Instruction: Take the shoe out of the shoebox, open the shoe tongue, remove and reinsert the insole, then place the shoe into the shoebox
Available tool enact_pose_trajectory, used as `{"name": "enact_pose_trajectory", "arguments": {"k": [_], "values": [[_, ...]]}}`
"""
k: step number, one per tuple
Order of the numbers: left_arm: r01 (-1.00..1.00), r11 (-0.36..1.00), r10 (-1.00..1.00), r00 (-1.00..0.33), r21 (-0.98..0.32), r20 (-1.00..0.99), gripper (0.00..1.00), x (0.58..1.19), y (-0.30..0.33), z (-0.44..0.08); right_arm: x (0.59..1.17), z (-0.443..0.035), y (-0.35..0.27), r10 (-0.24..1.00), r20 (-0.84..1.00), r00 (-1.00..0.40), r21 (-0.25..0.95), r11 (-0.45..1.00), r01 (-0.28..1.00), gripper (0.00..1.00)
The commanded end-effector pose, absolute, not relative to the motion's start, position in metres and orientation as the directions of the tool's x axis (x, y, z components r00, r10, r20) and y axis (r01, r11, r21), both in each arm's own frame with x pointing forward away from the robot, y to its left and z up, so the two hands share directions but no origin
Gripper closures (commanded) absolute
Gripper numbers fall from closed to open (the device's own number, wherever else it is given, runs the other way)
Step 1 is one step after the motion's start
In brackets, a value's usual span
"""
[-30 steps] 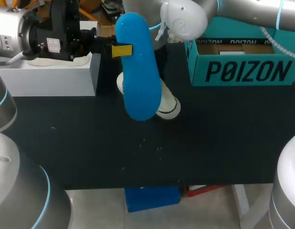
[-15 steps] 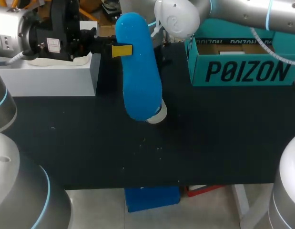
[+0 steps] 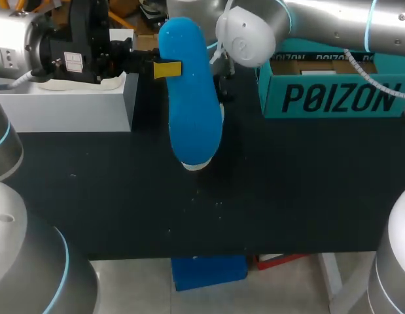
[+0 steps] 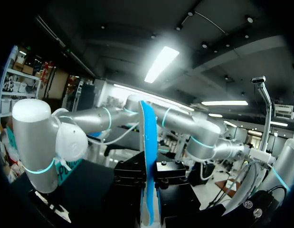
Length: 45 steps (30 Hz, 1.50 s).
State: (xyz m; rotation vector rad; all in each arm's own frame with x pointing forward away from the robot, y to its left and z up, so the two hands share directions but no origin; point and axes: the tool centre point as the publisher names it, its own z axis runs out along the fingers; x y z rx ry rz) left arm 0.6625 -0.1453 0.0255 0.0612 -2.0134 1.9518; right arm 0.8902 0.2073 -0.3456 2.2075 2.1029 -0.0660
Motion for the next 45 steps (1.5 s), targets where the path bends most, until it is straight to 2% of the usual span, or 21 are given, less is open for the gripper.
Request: {"name": "enact_pose_trajectory", "arguments": {"k": [1, 16, 21, 22, 23, 32, 36, 42, 45], "values": [[-0.26, 0.058, 0.198, -0.943, -0.964, 0.266, 1.0, 0.662, -0.146, 0.024, 0.883, -0.354, 0.207, 0.995, -0.088, 0.05, 0.05, -0.046, 0.998, 1.0], [-0.26, 0.058, 0.198, -0.943, -0.964, 0.266, 1.0, 0.662, -0.146, 0.024, 0.882, -0.388, 0.203, 0.992, -0.102, 0.072, 0.032, -0.069, 0.997, 1.0], [-0.26, 0.058, 0.198, -0.943, -0.964, 0.266, 1.0, 0.662, -0.146, 0.024, 0.882, -0.395, 0.199, 0.993, -0.101, 0.062, 0.071, -0.055, 0.996, 1.0], [-0.26, 0.058, 0.198, -0.943, -0.964, 0.266, 1.0, 0.662, -0.146, 0.024, 0.881, -0.396, 0.196, 0.993, -0.096, 0.068, 0.072, -0.061, 0.996, 0.7], [-0.26, 0.058, 0.198, -0.943, -0.964, 0.266, 1.0, 0.662, -0.146, 0.024, 0.881, -0.397, 0.193, 0.992, -0.092, 0.081, 0.07, -0.075, 0.995, 0.0], [-0.26, 0.058, 0.198, -0.943, -0.964, 0.266, 1.0, 0.662, -0.146, 0.024, 0.875, -0.379, 0.172, 0.996, 0.019, 0.085, 0.018, -0.086, 0.996, 0.0], [-0.26, 0.058, 0.198, -0.943, -0.964, 0.266, 1.0, 0.662, -0.146, 0.024, 0.871, -0.361, 0.164, 0.982, 0.166, 0.093, -0.008, -0.093, 0.996, 0.0], [-0.26, 0.058, 0.198, -0.943, -0.964, 0.266, 1.0, 0.662, -0.146, 0.024, 0.862, -0.329, 0.161, 0.906, 0.422, 0.022, 0.041, -0.043, 0.998, 0.0], [-0.26, 0.058, 0.198, -0.943, -0.964, 0.266, 1.0, 0.662, -0.146, 0.024, 0.856, -0.311, 0.162, 0.842, 0.536, -0.067, 0.13, -0.004, 0.992, 0.0]]}}
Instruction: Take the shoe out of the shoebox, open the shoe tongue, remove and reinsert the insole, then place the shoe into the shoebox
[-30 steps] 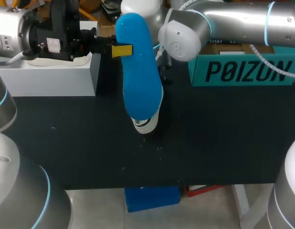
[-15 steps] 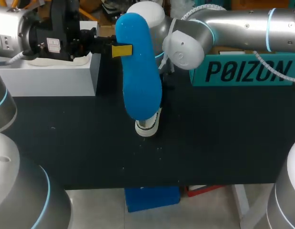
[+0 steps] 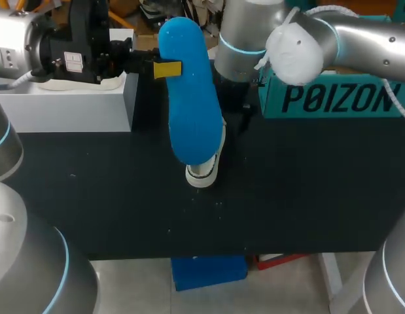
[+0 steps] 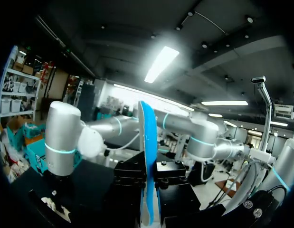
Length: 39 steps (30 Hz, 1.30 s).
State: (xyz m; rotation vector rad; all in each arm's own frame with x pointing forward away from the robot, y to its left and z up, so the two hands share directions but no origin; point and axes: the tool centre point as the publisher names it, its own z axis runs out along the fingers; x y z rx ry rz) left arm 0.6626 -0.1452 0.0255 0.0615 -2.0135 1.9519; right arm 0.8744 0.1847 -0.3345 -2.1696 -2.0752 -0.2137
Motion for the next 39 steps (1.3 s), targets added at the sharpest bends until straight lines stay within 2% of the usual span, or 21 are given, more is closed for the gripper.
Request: {"name": "enact_pose_trajectory", "arguments": {"k": [1, 2, 17, 22, 29, 39], "values": [[-0.26, 0.058, 0.198, -0.943, -0.964, 0.266, 1.0, 0.662, -0.146, 0.024, 0.854, -0.303, 0.162, 0.806, 0.581, -0.115, 0.188, 0.005, 0.982, 0.0], [-0.26, 0.058, 0.198, -0.943, -0.964, 0.266, 1.0, 0.662, -0.146, 0.024, 0.851, -0.296, 0.162, 0.787, 0.598, -0.149, 0.227, 0.012, 0.974, 0.0], [-0.26, 0.058, 0.198, -0.943, -0.964, 0.266, 1.0, 0.662, -0.146, 0.024, 0.851, -0.296, 0.162, 0.787, 0.598, -0.149, 0.227, 0.012, 0.974, 0.0], [-0.26, 0.058, 0.198, -0.943, -0.964, 0.266, 1.0, 0.662, -0.146, 0.024, 0.844, -0.3, 0.153, 0.562, 0.818, -0.124, 0.191, -0.062, 0.98, 0.0], [-0.26, 0.058, 0.198, -0.943, -0.964, 0.266, 1.0, 0.662, -0.146, 0.024, 0.843, -0.287, 0.147, 0.328, 0.932, -0.154, 0.196, -0.098, 0.976, 0.0], [-0.26, 0.058, 0.198, -0.943, -0.964, 0.266, 1.0, 0.662, -0.146, 0.024, 0.843, -0.278, 0.153, 0.164, 0.969, -0.185, 0.202, -0.09, 0.975, 0.0]]}}
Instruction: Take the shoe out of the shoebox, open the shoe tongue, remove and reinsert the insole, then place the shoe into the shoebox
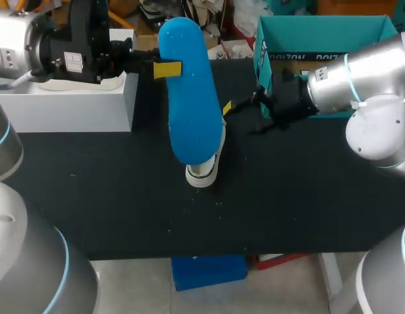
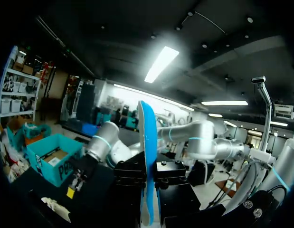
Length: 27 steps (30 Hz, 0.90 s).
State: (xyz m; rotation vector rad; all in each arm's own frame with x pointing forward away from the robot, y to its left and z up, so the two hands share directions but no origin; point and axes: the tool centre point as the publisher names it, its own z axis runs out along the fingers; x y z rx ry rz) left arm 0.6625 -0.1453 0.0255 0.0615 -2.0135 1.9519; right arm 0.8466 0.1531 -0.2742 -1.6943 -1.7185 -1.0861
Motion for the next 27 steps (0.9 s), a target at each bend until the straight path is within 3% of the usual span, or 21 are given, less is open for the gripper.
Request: {"name": "enact_pose_trajectory", "arguments": {"k": [1, 15, 20, 24, 27], "values": [[-0.26, 0.058, 0.198, -0.943, -0.964, 0.266, 1.0, 0.662, -0.146, 0.024, 0.843, -0.277, 0.154, 0.164, 0.969, -0.186, 0.202, -0.089, 0.975, 0.0], [-0.26, 0.058, 0.198, -0.943, -0.964, 0.266, 1.0, 0.662, -0.146, 0.024, 0.835, -0.267, 0.163, 0.159, 0.965, -0.208, 0.22, -0.066, 0.973, 0.0], [0.186, 0.092, 0.118, -0.978, -0.978, -0.174, 1.0, 0.657, -0.144, 0.02, 0.834, -0.265, 0.163, 0.198, 0.959, -0.205, 0.222, -0.068, 0.973, 0.0], [0.556, 0.132, 0.069, -0.831, -0.82, -0.552, 1.0, 0.643, -0.139, 0.006, 0.834, -0.265, 0.163, 0.198, 0.959, -0.205, 0.222, -0.068, 0.973, 0.0], [0.669, 0.152, 0.037, -0.739, -0.727, -0.673, 1.0, 0.629, -0.135, -0.009, 0.834, -0.265, 0.163, 0.198, 0.959, -0.205, 0.222, -0.068, 0.973, 0.0]]}}
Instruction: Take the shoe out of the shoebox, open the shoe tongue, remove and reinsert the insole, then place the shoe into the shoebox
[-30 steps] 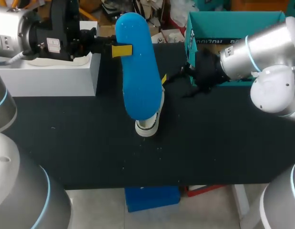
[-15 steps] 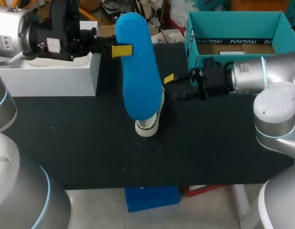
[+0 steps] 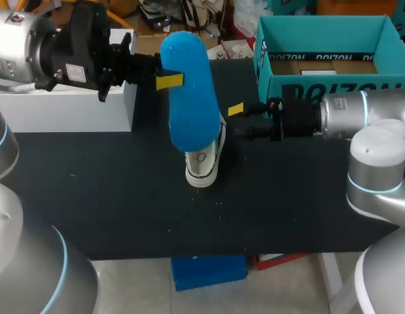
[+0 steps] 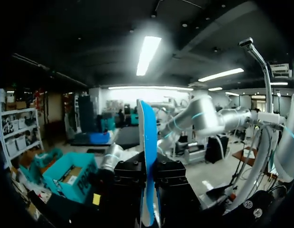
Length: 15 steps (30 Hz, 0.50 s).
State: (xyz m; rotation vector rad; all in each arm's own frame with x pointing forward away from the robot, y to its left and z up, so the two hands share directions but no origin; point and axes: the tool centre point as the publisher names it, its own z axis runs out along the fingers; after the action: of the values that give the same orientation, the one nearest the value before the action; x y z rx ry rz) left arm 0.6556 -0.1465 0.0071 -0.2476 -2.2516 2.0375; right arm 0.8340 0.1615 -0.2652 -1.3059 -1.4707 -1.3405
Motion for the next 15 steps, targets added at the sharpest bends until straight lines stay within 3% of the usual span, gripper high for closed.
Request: {"name": "enact_pose_trajectory", "arguments": {"k": [1, 15], "values": [[0.665, 0.179, 0.039, -0.741, -0.725, -0.67, 1.0, 0.6266, -0.1347, -0.0152, 0.8336, -0.2652, 0.1625, 0.198, 0.959, -0.205, 0.222, -0.068, 0.973, 0.0], [0.665, 0.179, 0.039, -0.741, -0.725, -0.67, 1.0, 0.6266, -0.1347, -0.0152, 0.8336, -0.2652, 0.1625, 0.198, 0.959, -0.205, 0.222, -0.068, 0.973, 0.0]]}}
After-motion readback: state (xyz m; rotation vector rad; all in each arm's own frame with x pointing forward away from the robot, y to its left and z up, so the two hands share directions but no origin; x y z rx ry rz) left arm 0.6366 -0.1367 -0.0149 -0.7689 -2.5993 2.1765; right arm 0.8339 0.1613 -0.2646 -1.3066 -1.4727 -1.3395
